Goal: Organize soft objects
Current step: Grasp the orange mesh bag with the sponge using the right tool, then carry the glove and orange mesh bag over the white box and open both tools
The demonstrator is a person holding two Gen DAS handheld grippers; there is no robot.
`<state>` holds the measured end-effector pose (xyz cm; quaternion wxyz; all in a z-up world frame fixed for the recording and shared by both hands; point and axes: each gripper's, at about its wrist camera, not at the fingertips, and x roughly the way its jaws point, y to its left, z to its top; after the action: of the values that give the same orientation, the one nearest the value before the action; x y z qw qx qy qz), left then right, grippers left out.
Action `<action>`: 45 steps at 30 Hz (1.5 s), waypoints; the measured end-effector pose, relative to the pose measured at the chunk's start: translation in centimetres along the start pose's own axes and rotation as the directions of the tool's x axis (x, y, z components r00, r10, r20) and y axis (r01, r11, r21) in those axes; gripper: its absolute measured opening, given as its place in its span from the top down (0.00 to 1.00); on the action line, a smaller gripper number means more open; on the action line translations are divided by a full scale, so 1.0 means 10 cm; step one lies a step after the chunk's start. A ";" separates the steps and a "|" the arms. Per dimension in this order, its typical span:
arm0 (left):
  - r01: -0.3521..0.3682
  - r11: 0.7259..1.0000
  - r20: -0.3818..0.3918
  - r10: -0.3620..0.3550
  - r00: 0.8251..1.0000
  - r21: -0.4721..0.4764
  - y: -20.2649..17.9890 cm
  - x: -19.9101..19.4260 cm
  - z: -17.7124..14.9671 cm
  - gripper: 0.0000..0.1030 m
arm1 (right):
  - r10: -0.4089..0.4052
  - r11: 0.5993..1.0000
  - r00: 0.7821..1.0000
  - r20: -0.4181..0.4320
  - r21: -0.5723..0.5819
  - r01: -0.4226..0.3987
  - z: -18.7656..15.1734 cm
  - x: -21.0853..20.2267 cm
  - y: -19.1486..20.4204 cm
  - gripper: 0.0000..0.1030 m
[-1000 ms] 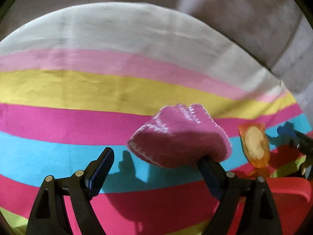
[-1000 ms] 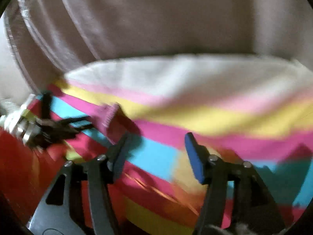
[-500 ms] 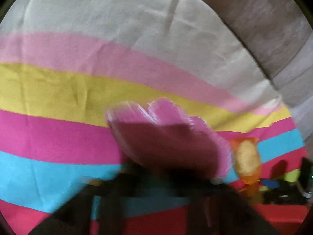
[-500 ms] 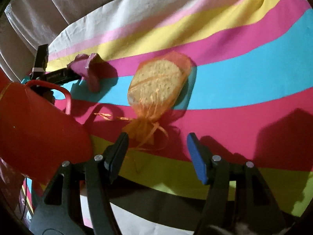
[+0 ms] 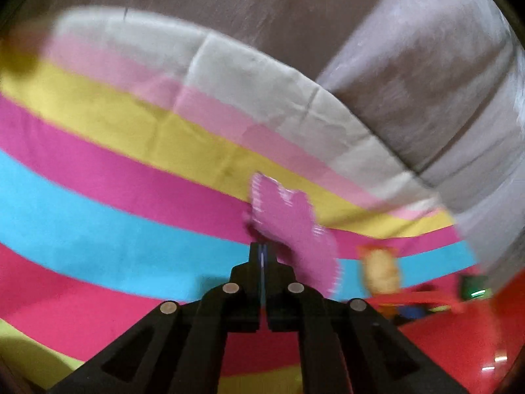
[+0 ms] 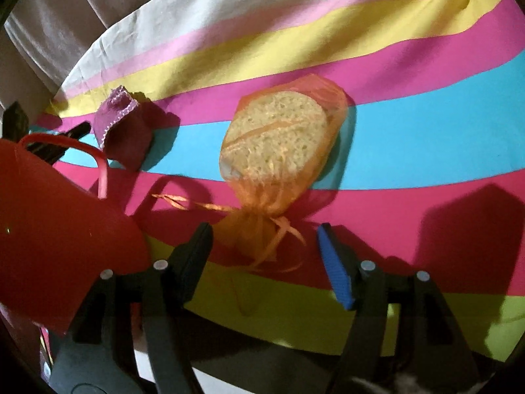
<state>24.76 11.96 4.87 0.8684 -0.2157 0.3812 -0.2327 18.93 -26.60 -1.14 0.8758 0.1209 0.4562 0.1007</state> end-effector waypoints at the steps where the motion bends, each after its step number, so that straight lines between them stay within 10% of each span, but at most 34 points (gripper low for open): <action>1: 0.034 0.998 -0.023 -0.035 0.999 -0.044 0.05 0.02 0.02 0.76 | -0.001 1.000 1.000 0.004 0.002 0.001 0.00 0.00 0.00 0.30; 4: 0.090 0.984 -0.066 -0.101 0.993 -0.156 0.08 0.05 0.22 0.13 | -0.013 1.000 1.000 0.011 -0.009 0.013 -0.01 0.01 0.05 0.27; 6: 0.138 0.965 -0.084 -0.160 0.983 -0.221 0.04 0.16 0.26 0.12 | -0.019 1.000 1.000 0.010 -0.018 0.019 -0.01 0.01 0.09 0.25; 9: 0.027 0.976 -0.154 -0.062 0.986 -0.217 -0.09 0.36 0.33 0.12 | -0.016 1.000 1.000 0.008 -0.014 0.017 0.01 0.01 0.07 0.25; 12: -0.106 0.984 -0.202 0.076 0.976 -0.146 -0.12 0.53 0.26 0.23 | -0.017 1.000 1.000 0.014 0.001 0.017 0.01 -0.02 0.03 0.25; 14: -0.086 0.993 -0.211 0.068 0.975 -0.078 -0.19 0.54 0.15 0.80 | -0.022 1.000 1.000 0.020 -0.001 0.022 0.01 -0.02 0.02 0.25; 15: -0.081 0.995 -0.204 0.067 0.977 -0.060 -0.23 0.53 0.12 0.88 | -0.025 1.000 0.999 0.021 -0.005 0.025 0.01 -0.03 0.02 0.25; 24: -0.236 0.971 0.053 0.238 0.970 -0.038 -0.48 -0.52 -0.31 0.88 | -0.134 0.988 0.991 0.029 -0.068 0.135 0.13 0.15 0.19 0.25; 26: -0.231 0.971 0.076 0.236 0.969 -0.067 -0.48 -0.85 -0.48 0.88 | -0.235 0.964 0.971 0.052 -0.116 0.239 0.12 0.18 0.26 0.39; 27: -0.231 0.970 0.082 0.237 0.968 -0.076 -0.42 -1.06 -0.53 0.88 | -0.248 0.959 0.967 0.062 -0.124 0.254 0.11 0.17 0.28 0.72; 28: -0.232 0.970 0.083 0.238 0.968 -0.079 -0.41 -1.20 -0.62 0.88 | -0.250 0.959 0.966 0.065 -0.120 0.256 0.09 0.13 0.28 0.81; 45: -0.227 0.969 0.082 0.236 0.968 -0.099 -1.03 -2.08 -1.75 0.88 | -0.141 0.985 0.969 0.202 -0.073 0.159 -1.02 -1.70 0.29 0.84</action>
<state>-3.53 12.12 11.47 0.8960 -0.2186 0.3729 -0.1023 0.75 -27.51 7.25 0.9262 0.0563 0.3704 0.0418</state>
